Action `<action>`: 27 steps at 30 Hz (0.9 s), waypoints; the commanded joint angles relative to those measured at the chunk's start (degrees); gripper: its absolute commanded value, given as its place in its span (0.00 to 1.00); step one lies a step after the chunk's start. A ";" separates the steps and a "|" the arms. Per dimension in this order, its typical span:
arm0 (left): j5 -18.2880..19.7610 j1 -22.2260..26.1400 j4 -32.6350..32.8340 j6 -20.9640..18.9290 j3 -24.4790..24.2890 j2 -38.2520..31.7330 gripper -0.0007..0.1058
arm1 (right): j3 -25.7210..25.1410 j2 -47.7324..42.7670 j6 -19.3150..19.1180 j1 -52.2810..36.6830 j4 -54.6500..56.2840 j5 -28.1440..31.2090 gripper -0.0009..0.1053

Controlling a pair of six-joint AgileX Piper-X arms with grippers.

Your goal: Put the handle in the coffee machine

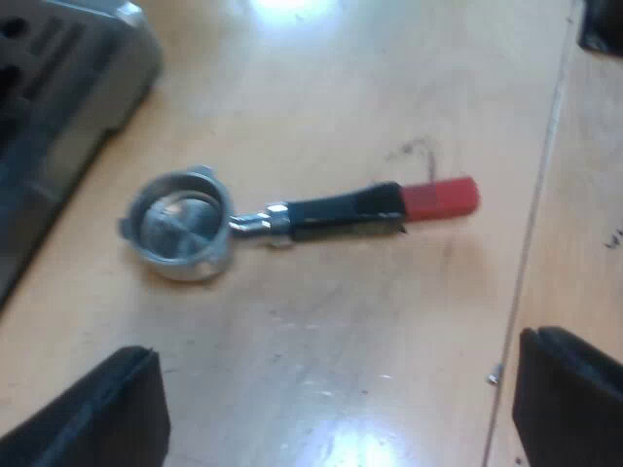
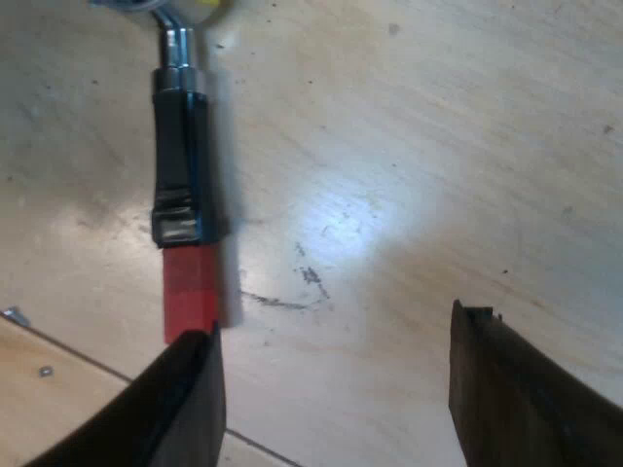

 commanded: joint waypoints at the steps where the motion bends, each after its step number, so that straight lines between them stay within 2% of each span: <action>1: -0.17 -2.32 -1.70 0.28 -0.40 2.05 0.70 | -0.60 2.05 -0.18 0.10 -0.79 1.52 0.51; 3: -1.25 -4.16 -2.61 0.70 -0.40 3.30 0.70 | -0.60 3.93 -0.18 0.10 -0.79 1.56 0.51; 7: -6.47 -8.77 -4.23 1.49 -0.20 5.95 0.70 | -0.60 8.34 -0.30 1.25 -0.79 1.83 0.50; 8: -8.04 -10.22 -4.87 1.43 0.02 6.97 0.70 | -0.60 9.49 -0.29 2.20 -0.79 1.87 0.46; 13: -8.40 -13.80 -6.78 0.90 2.19 8.28 0.70 | -0.60 14.18 -0.03 9.25 -1.81 3.59 0.30; 15: -9.59 -14.21 -8.00 0.74 3.45 8.28 0.70 | -0.60 15.91 3.02 11.80 -3.32 5.51 0.23; 19: -10.80 -14.21 -9.91 0.36 5.09 8.28 0.70 | -0.60 19.78 10.68 14.51 -6.14 5.53 0.01; 22: -10.78 -14.21 -10.55 0.38 5.79 8.28 0.70 | -0.42 24.09 14.39 14.85 -7.02 3.39 0.01; 27: -10.78 -14.21 -10.53 0.14 5.78 8.28 0.70 | -0.42 29.44 14.96 14.85 -8.23 3.04 0.01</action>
